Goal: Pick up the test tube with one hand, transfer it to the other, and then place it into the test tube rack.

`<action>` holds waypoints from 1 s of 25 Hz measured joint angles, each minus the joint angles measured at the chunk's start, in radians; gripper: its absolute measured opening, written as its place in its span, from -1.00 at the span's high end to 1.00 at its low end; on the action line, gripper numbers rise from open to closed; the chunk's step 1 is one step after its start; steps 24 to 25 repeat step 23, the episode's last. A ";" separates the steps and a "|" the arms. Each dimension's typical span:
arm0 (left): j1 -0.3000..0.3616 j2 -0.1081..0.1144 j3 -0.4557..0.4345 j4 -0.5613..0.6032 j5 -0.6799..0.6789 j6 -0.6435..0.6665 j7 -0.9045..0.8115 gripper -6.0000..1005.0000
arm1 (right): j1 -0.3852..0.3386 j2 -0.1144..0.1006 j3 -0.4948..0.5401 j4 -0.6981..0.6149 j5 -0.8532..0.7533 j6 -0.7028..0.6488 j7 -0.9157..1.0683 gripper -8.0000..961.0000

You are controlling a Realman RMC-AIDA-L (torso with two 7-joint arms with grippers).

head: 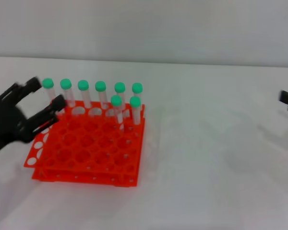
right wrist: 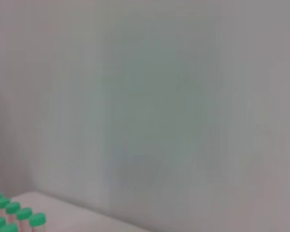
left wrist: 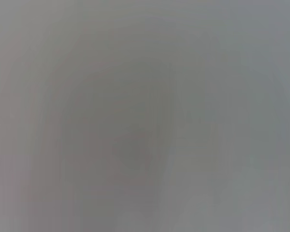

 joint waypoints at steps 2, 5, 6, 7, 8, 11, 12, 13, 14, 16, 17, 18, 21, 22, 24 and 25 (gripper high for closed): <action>-0.016 0.001 -0.032 -0.152 -0.068 -0.096 0.118 -0.61 | 0.005 0.000 0.100 0.097 0.006 0.073 -0.093 -0.81; -0.033 0.001 -0.102 -0.330 -0.098 -0.216 0.265 -0.61 | 0.006 0.000 0.189 0.199 0.009 0.126 -0.200 -0.81; -0.038 0.000 -0.120 -0.365 -0.099 -0.235 0.294 -0.61 | 0.006 0.000 0.209 0.226 0.010 0.136 -0.229 -0.81; -0.045 0.000 -0.142 -0.412 -0.100 -0.251 0.323 -0.60 | 0.006 0.000 0.238 0.265 0.011 0.151 -0.268 -0.81; -0.053 0.000 -0.162 -0.455 -0.100 -0.263 0.348 -0.60 | 0.006 0.000 0.260 0.297 0.011 0.165 -0.298 -0.81; -0.083 0.000 -0.238 -0.596 -0.106 -0.281 0.411 -0.60 | 0.006 0.000 0.323 0.386 0.012 0.205 -0.389 -0.81; -0.086 0.000 -0.249 -0.614 -0.112 -0.287 0.424 -0.60 | 0.005 0.000 0.335 0.403 0.012 0.213 -0.409 -0.81; -0.086 0.000 -0.249 -0.614 -0.112 -0.287 0.424 -0.60 | 0.003 0.000 0.342 0.417 0.012 0.221 -0.420 -0.81; -0.087 0.000 -0.258 -0.630 -0.121 -0.294 0.438 -0.60 | 0.000 0.000 0.344 0.426 0.012 0.224 -0.425 -0.81; -0.087 -0.001 -0.264 -0.651 -0.142 -0.300 0.457 -0.60 | -0.003 0.000 0.355 0.451 0.013 0.227 -0.449 -0.81; -0.087 -0.001 -0.265 -0.659 -0.155 -0.300 0.464 -0.60 | -0.003 0.000 0.355 0.451 0.013 0.227 -0.449 -0.81; -0.090 -0.001 -0.266 -0.670 -0.167 -0.300 0.469 -0.60 | -0.004 0.000 0.364 0.463 0.013 0.227 -0.468 -0.81; -0.104 -0.001 -0.267 -0.712 -0.207 -0.297 0.495 -0.60 | 0.001 0.000 0.401 0.503 0.014 0.231 -0.523 -0.81; -0.107 -0.001 -0.268 -0.725 -0.223 -0.297 0.506 -0.60 | 0.006 0.000 0.419 0.518 0.014 0.234 -0.537 -0.81; -0.110 -0.001 -0.268 -0.731 -0.242 -0.297 0.514 -0.60 | 0.009 0.000 0.432 0.528 0.015 0.236 -0.546 -0.81; -0.110 -0.001 -0.268 -0.731 -0.242 -0.297 0.514 -0.60 | 0.009 0.000 0.432 0.528 0.015 0.236 -0.546 -0.81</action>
